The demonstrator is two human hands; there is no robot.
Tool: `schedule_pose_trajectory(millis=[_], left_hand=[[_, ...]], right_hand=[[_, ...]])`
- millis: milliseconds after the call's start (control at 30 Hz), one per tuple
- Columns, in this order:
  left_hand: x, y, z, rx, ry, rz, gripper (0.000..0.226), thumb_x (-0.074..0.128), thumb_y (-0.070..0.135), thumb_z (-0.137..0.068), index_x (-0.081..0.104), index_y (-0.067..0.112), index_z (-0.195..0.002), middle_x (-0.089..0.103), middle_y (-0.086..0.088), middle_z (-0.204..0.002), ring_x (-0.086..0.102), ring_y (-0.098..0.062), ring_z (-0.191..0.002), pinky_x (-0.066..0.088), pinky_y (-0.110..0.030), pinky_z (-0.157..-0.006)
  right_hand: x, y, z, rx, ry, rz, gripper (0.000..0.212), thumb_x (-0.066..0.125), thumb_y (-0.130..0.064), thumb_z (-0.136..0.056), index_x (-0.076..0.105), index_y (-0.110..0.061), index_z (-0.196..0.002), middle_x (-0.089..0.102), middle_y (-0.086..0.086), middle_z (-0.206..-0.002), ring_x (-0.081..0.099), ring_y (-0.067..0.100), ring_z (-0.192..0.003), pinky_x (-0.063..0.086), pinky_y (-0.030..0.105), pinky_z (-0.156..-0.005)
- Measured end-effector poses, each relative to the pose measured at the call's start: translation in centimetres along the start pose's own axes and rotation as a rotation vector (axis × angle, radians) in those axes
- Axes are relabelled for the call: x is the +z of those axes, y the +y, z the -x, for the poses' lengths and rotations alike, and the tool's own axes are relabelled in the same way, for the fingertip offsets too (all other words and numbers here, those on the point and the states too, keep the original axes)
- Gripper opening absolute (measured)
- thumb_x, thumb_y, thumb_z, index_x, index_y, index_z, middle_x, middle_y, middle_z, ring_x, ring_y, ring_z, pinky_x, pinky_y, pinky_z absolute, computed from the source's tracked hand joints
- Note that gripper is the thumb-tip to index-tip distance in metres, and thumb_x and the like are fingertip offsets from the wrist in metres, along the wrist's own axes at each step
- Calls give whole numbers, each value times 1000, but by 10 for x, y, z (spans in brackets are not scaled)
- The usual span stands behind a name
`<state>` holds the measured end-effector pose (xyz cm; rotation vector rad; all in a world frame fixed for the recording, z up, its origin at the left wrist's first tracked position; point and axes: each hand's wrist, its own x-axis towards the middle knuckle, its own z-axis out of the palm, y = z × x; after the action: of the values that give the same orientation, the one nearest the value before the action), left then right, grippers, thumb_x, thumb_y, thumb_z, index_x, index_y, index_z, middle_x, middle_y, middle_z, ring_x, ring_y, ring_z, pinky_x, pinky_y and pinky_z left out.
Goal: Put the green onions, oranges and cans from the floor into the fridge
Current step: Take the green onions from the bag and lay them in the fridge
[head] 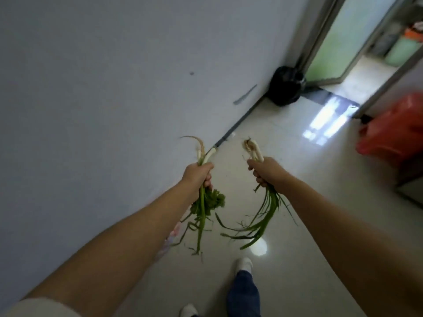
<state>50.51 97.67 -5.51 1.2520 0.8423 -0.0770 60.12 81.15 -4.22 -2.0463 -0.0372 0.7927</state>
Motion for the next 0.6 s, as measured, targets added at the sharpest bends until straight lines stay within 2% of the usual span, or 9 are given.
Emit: schedule_pose_trajectory(millis=[133, 333, 467, 600], left_hand=[[86, 32, 43, 67, -234, -145, 4, 52, 13, -93, 53, 10, -92, 40, -1, -53, 36, -11, -40, 40, -26, -46], [238, 35, 131, 120, -572, -250, 3, 50, 12, -93, 51, 9, -93, 36, -1, -55, 33, -12, -44, 38, -26, -48], [336, 15, 189, 140, -707, -316, 2, 50, 11, -92, 51, 10, -90, 33, -1, -54, 32, -12, -42, 38, -26, -47], [431, -12, 245, 169, -807, -327, 5, 52, 12, -92, 50, 7, -94, 36, 0, -51, 34, -11, -38, 39, -26, -47]], right_hand=[[-88, 24, 77, 8, 262, -121, 24, 47, -28, -96, 56, -9, -85, 45, 2, -62, 41, 13, -49, 35, 22, -42], [-211, 89, 198, 20, 639, -325, 23, 46, -26, -95, 49, -14, -76, 40, 2, -59, 37, 13, -46, 30, 21, -40], [-284, 143, 273, 37, 844, -391, 25, 48, -28, -96, 48, -15, -75, 41, 2, -59, 38, 13, -46, 30, 23, -40], [-360, 203, 338, 62, 961, -410, 24, 47, -26, -97, 47, -15, -75, 41, 3, -60, 39, 14, -48, 33, 26, -44]])
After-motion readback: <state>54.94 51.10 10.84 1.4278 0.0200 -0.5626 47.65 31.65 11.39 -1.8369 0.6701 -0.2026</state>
